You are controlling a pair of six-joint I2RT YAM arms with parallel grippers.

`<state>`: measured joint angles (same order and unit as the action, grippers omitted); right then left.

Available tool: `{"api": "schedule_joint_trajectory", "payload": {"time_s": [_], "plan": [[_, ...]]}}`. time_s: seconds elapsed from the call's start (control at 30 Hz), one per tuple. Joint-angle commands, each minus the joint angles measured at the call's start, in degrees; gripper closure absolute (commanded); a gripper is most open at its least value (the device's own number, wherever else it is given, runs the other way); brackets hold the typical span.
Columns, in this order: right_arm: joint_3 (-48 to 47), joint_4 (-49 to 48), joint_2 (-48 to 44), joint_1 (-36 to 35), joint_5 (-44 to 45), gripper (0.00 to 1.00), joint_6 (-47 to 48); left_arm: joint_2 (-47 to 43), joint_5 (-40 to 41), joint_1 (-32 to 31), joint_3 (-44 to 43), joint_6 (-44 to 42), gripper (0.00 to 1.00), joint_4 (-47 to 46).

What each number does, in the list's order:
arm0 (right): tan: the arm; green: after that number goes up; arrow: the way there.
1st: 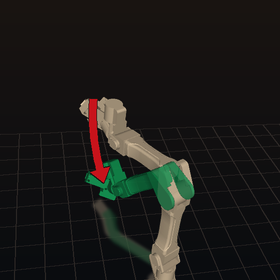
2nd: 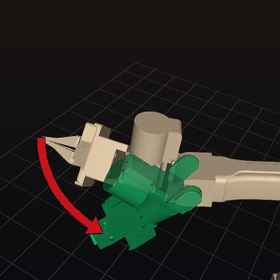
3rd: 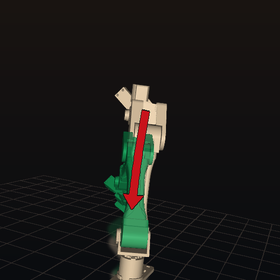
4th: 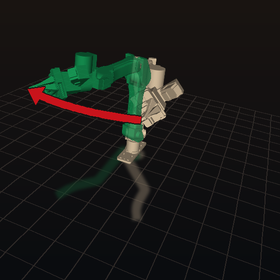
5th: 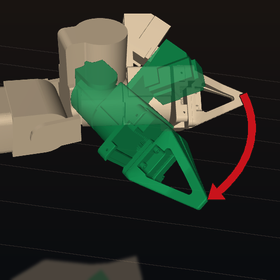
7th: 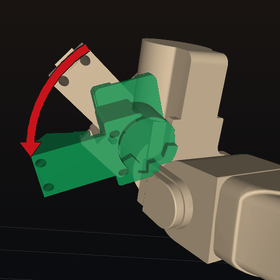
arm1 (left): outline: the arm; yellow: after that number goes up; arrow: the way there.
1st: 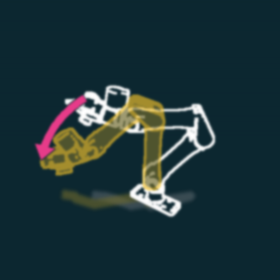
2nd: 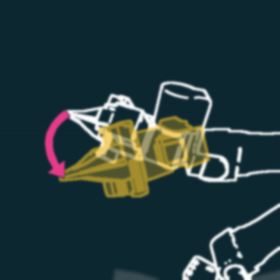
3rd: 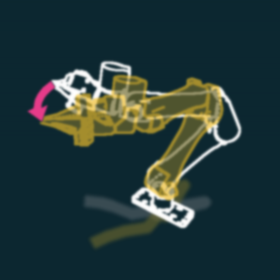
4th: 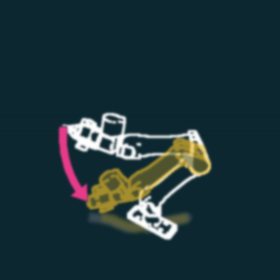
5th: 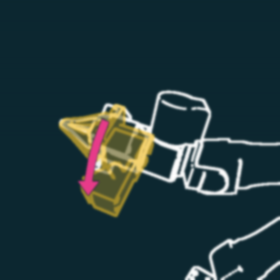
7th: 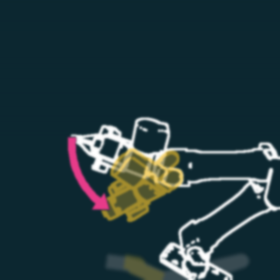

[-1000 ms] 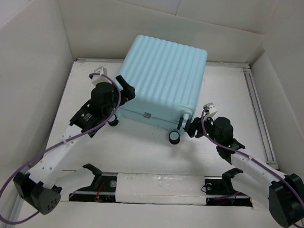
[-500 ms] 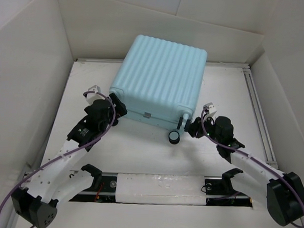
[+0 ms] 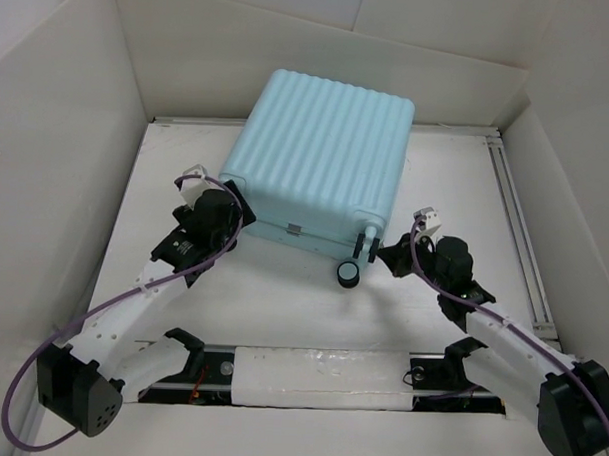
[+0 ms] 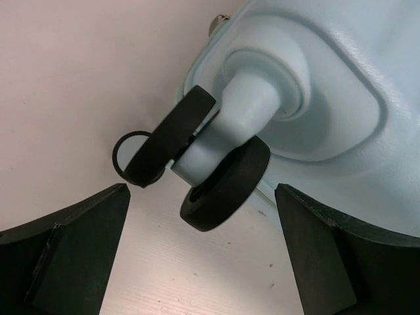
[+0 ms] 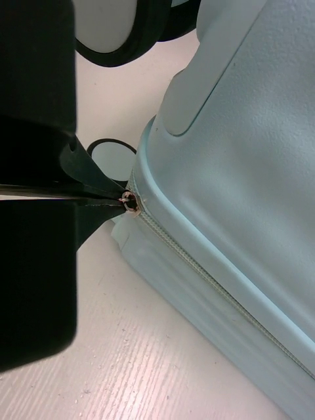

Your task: Pack the luggage

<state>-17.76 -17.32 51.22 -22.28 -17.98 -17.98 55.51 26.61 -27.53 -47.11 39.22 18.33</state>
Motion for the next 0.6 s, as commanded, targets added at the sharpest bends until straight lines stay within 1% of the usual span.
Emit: {"api": "schedule_joint_trajectory", "payload": {"time_s": [0.0, 0.17, 0.23, 0.3, 0.33, 0.37, 0.43, 0.47, 0.5, 0.57], "plan": [[-1.7, -7.9, -3.8, 0.0, 0.0, 1.00, -0.9, 0.1, 5.5, 0.2, -2.6, 0.8, 0.09, 1.0], [-2.2, -6.5, -2.7, 0.0, 0.0, 1.00, -0.9, 0.1, 8.4, 0.2, -3.3, 1.9, 0.09, 1.5], [-2.2, -6.0, -2.7, 0.0, 0.0, 1.00, -0.9, 0.1, 8.4, 0.2, -4.9, 0.3, 0.10, 0.8], [-2.2, -5.4, -3.6, 0.0, 0.0, 1.00, -0.9, 2.7, 7.6, 0.2, -6.3, -1.7, 0.17, 0.2], [-2.2, -4.7, -4.1, 0.0, 0.0, 1.00, -1.5, 3.8, 7.6, 0.2, -7.9, -2.2, 0.27, 0.2], [-2.2, -3.5, -5.2, 0.0, 0.8, 1.00, -1.5, 4.6, 6.8, 0.2, -7.9, -3.2, 0.33, 0.2], [-2.2, -2.0, -6.5, 0.0, 1.7, 1.00, -2.1, 5.7, 6.2, 0.2, -8.4, -3.8, 0.40, -0.7], [-2.8, -1.3, -7.0, 0.0, 2.4, 1.00, -2.1, 5.8, 5.2, 0.2, -7.5, -4.5, 0.44, -3.0], [-2.8, -0.3, -7.8, 0.0, 2.4, 1.00, -2.1, 5.8, 3.0, 0.2, -7.5, -5.4, 0.49, -4.0], [-3.4, 0.4, -8.3, 0.0, 2.4, 1.00, -2.8, 5.2, 1.5, 0.2, -6.7, -6.2, 0.58, -5.7]]}}
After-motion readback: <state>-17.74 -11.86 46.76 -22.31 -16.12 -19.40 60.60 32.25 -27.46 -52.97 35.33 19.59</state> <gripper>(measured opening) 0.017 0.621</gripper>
